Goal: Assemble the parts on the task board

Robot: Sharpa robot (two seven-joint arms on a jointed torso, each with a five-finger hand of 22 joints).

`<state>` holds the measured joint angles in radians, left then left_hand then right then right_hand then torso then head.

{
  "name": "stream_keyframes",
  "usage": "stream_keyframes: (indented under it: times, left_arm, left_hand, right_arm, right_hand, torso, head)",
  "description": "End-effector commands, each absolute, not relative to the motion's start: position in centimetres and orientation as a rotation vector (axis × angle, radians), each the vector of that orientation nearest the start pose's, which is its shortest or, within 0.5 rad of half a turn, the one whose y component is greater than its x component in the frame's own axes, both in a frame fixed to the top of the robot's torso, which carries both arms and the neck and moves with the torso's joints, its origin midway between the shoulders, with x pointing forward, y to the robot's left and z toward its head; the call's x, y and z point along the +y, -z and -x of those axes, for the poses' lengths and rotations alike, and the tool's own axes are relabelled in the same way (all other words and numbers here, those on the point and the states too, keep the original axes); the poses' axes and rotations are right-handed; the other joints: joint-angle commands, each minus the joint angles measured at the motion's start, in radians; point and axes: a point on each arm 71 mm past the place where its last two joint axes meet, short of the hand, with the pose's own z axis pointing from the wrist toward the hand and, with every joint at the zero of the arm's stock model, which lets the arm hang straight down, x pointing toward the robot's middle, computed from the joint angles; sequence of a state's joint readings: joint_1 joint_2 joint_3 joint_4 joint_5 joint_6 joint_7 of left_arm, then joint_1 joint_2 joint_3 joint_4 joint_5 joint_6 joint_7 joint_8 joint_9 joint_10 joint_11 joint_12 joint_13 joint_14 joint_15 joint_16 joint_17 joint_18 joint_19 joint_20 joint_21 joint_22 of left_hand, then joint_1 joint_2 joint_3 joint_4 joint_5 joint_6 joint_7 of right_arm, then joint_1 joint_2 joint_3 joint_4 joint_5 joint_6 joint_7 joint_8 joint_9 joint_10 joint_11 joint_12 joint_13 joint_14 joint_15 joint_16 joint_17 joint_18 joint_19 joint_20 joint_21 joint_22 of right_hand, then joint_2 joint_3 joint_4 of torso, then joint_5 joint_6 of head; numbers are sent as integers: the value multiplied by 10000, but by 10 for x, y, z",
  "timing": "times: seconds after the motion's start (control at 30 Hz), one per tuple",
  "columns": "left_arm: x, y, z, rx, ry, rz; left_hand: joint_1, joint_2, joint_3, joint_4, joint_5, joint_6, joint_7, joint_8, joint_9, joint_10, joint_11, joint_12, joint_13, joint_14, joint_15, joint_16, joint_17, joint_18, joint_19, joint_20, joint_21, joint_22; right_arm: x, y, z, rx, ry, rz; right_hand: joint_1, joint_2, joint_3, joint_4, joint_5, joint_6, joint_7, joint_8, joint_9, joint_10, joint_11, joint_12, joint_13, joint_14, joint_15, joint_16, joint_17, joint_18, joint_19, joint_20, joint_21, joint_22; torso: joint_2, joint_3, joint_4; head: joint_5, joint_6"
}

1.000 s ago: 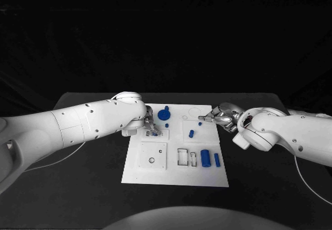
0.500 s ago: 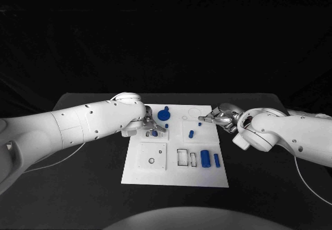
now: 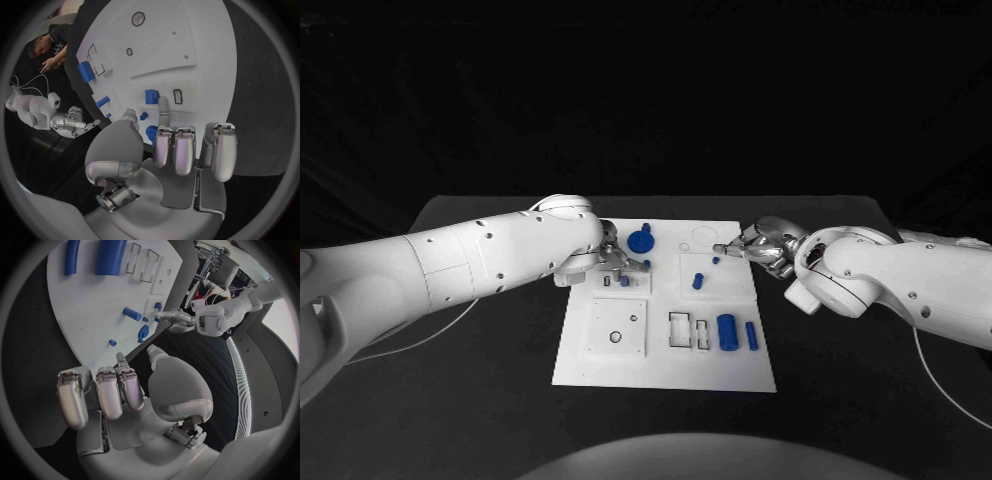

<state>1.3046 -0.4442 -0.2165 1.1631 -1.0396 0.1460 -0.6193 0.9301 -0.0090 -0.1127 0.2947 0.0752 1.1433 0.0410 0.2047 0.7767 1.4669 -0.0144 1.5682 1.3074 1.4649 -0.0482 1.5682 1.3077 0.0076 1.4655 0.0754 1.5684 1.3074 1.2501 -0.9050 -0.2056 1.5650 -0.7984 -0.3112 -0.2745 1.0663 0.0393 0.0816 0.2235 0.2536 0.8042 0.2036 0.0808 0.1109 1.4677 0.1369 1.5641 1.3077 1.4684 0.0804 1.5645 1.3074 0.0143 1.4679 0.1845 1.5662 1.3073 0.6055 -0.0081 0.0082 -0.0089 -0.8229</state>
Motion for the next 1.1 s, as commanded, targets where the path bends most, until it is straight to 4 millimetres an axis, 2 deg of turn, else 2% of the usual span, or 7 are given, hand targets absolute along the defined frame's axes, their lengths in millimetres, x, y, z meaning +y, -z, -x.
stream_keyframes:
  times: [0.03,0.43,0.6,0.77,1.1]
  left_arm:
    - [125,248,-526,23820,2303,1102]
    - [127,248,-527,23722,1993,1005]
    - [131,246,-528,23369,2085,1063]
    - [134,244,-527,23154,2264,1103]
    - [142,242,-523,22734,3079,1335]
  left_hand:
    - [47,128,78,-24,-36,4,47,-14,23,1039,57,26,2634,1059,71,26,2631,-76,1053,82,24,2634]
    - [362,278,100,-42,-42,-8,41,-29,67,1039,52,26,2634,1059,69,26,2631,-76,1053,83,24,2634]
    - [754,357,109,-50,-31,-2,25,-35,114,1039,39,26,2634,1059,64,26,2631,-76,1053,83,24,2634]
    - [1109,331,87,-53,-33,15,5,-34,154,1039,21,26,2634,1059,56,26,2631,-76,1053,78,24,2634]
    - [1183,212,-98,-25,-244,78,-11,-4,210,1039,4,26,2634,1059,54,26,2631,-76,1053,73,24,2634]
  right_arm:
    - [-239,238,-461,20501,-6686,-5682]
    - [-238,239,-461,20538,-6686,-5675]
    - [-239,239,-461,20535,-6675,-5686]
    - [-239,239,-461,20537,-6664,-5697]
    - [-240,240,-460,20537,-6645,-5718]
  right_hand:
    - [-12,96,-39,35,53,-81,112,61,15,1031,84,67,2631,1024,74,63,2634,-143,1029,85,46,2635]
    - [-12,96,-39,35,53,-81,112,61,15,1031,84,67,2631,1024,74,63,2634,-143,1029,85,46,2635]
    - [-12,96,-39,35,53,-81,112,61,15,1031,84,67,2631,1024,74,63,2634,-143,1029,85,46,2635]
    - [-12,96,-39,35,53,-81,112,61,15,1031,84,67,2631,1024,74,63,2634,-143,1029,85,46,2635]
    - [-12,96,-39,35,53,-81,112,61,15,1031,84,67,2631,1024,74,63,2634,-143,1029,85,46,2635]
  torso:
    - [3,-3,6]
    - [1,-5,6]
    - [-4,1,11]
    - [-6,-1,12]
    - [-4,-2,12]
  head:
    - [-14,-16]
    - [10,-8]
    - [17,6]
    - [21,11]
    - [51,35]
